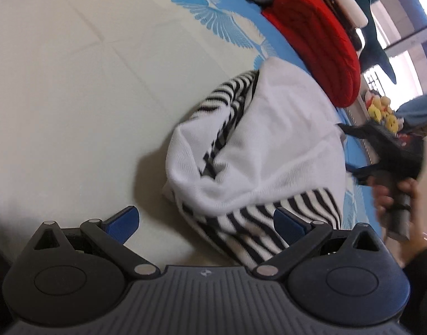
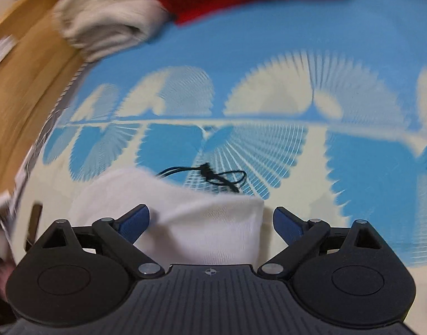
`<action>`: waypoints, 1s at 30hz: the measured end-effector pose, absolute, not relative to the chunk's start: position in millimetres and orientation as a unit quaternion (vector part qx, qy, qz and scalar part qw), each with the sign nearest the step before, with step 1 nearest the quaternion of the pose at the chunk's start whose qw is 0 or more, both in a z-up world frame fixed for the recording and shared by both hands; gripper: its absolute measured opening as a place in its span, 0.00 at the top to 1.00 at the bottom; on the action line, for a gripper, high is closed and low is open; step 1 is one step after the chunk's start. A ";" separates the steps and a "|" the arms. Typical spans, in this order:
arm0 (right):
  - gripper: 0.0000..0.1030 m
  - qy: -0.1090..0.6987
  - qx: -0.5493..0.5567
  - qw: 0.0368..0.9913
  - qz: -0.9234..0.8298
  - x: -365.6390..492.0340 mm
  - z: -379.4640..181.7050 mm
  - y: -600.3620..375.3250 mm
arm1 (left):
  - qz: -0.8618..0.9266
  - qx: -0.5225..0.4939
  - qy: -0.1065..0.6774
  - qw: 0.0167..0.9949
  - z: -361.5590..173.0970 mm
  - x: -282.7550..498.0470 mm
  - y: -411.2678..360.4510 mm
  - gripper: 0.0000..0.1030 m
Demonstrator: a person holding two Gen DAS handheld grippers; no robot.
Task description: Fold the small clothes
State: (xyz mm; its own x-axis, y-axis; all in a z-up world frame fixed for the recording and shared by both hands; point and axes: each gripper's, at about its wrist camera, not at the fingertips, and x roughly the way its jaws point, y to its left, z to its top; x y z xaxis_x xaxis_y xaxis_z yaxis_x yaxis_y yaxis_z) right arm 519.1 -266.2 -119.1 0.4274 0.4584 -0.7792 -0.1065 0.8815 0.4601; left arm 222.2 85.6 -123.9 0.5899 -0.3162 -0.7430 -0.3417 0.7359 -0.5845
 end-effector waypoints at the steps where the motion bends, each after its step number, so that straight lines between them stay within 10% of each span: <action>1: 0.08 0.527 0.193 0.809 0.177 532.6 -132.1 -264.5 | 0.016 -0.366 0.444 0.817 -121.9 224.6 87.7 0.28; 4: 0.23 0.539 0.218 0.783 0.220 547.1 -151.3 -249.7 | 0.046 -0.369 0.434 0.821 -113.9 239.1 100.1 0.77; 6: 0.64 0.530 0.186 0.786 0.261 545.6 -150.0 -239.0 | 0.058 -0.334 0.435 0.834 -106.1 260.0 104.4 0.87; 20: 1.00 0.325 0.334 0.881 0.079 466.7 -159.3 -426.3 | -0.063 -0.122 0.437 0.889 -69.7 600.9 -36.6 0.92; 26: 0.89 0.334 0.410 0.845 0.073 437.5 -191.6 -463.8 | -0.024 -0.119 0.427 0.896 -64.1 612.6 -21.5 0.84; 29: 0.19 0.322 0.443 0.832 0.086 441.1 -191.8 -470.2 | 0.044 -0.121 0.444 0.887 -70.4 591.1 24.1 0.56; 30: 0.13 0.319 0.448 0.831 0.086 442.7 -191.9 -469.3 | 0.077 -0.116 0.453 0.881 -73.1 583.9 37.8 0.58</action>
State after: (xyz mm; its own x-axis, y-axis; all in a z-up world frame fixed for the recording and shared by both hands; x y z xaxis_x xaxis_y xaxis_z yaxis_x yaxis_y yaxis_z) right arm 442.7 -469.3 -191.9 0.7823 0.4279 -0.4526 0.1428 0.5841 0.7990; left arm 583.9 37.8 -73.1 0.5781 0.0306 -0.8154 -0.2412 0.9610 -0.1350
